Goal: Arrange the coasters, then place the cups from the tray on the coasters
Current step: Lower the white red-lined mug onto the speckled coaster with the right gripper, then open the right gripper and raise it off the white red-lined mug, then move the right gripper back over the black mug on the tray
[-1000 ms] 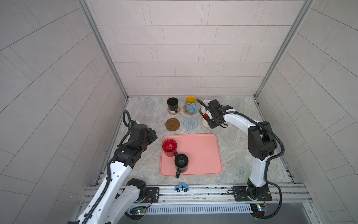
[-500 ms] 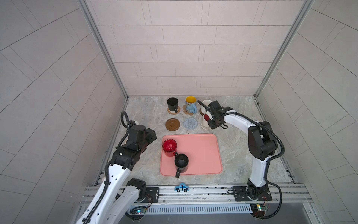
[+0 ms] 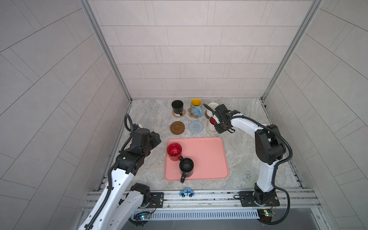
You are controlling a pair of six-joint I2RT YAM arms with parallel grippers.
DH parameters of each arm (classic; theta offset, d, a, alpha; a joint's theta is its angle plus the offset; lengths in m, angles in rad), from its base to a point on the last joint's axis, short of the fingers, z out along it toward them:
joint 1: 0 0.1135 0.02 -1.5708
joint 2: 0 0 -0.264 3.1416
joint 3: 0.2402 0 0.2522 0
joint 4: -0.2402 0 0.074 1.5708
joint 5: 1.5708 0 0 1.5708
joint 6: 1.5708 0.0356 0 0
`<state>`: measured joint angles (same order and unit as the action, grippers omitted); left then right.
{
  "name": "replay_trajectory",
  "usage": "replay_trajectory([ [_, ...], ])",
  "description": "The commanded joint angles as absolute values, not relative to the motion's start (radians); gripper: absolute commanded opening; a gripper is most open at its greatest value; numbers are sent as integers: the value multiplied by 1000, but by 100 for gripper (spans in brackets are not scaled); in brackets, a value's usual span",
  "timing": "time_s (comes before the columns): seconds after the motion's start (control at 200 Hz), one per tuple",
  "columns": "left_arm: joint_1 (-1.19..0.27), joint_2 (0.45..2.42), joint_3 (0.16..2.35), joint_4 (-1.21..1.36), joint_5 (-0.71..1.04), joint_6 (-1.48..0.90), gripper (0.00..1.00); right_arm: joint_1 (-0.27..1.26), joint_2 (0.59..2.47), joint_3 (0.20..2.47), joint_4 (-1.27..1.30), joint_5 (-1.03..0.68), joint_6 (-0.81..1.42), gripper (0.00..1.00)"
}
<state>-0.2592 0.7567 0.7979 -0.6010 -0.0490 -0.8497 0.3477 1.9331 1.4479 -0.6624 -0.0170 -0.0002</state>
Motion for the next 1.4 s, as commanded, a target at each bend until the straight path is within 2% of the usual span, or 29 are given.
replay_trajectory([
  [0.0, -253, 746, 802, -617, -68, -862, 55, 343, 1875, 1440, -684, -3, -8, 34],
  [0.255, -253, 747, 809, -617, -71, -856, 55, 344, 1816, 1439, -704, -16, -2, 38],
  [0.56, -253, 750, 811, -610, -79, -852, 55, 344, 1621, 1420, -760, 29, 63, 41],
  [1.081, -253, 756, 799, -595, -91, -856, 55, 364, 1427, 1425, -946, 94, 320, 41],
  [1.396, -253, 754, 793, -597, -90, -859, 55, 469, 1330, 1342, -958, 145, 564, 43],
])
